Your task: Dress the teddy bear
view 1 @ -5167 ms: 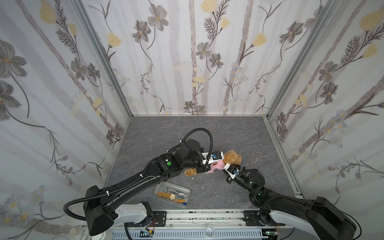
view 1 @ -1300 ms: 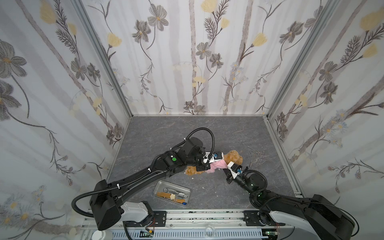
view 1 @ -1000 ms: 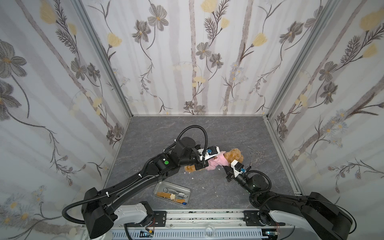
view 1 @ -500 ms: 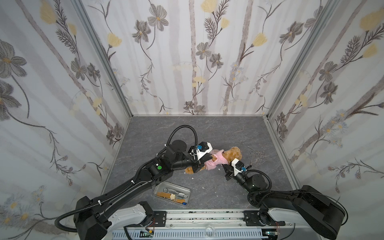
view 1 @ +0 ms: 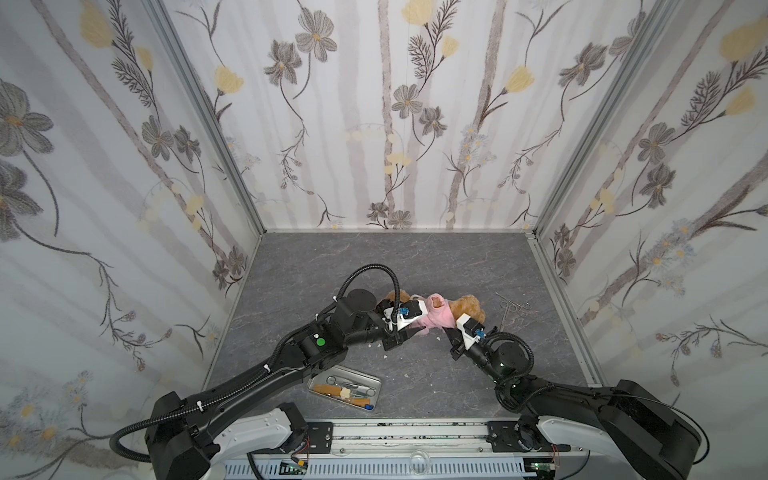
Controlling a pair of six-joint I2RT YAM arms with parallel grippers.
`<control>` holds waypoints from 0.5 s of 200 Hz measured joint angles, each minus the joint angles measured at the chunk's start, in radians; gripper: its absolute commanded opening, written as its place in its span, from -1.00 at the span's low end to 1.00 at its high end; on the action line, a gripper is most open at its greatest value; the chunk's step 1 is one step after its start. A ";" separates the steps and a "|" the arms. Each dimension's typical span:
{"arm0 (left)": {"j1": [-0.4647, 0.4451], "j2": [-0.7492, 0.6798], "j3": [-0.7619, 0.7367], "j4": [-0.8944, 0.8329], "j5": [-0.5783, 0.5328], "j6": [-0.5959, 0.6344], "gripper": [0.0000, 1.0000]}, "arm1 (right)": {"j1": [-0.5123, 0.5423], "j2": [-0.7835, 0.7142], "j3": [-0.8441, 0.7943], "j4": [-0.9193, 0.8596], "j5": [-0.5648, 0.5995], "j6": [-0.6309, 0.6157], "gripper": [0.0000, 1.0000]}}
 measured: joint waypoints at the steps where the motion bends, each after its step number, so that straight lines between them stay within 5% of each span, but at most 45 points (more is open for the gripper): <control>1: 0.000 0.000 0.001 -0.001 -0.003 0.002 -0.11 | 0.000 -0.001 0.000 -0.002 0.000 -0.001 -1.00; 58: -0.027 0.051 0.126 -0.055 -0.077 0.081 -0.67 | 0.017 -0.050 0.001 -0.116 0.009 -0.113 -1.00; 100: -0.055 0.153 0.216 -0.150 -0.098 0.102 -0.71 | 0.043 -0.073 0.008 -0.161 0.042 -0.188 -1.00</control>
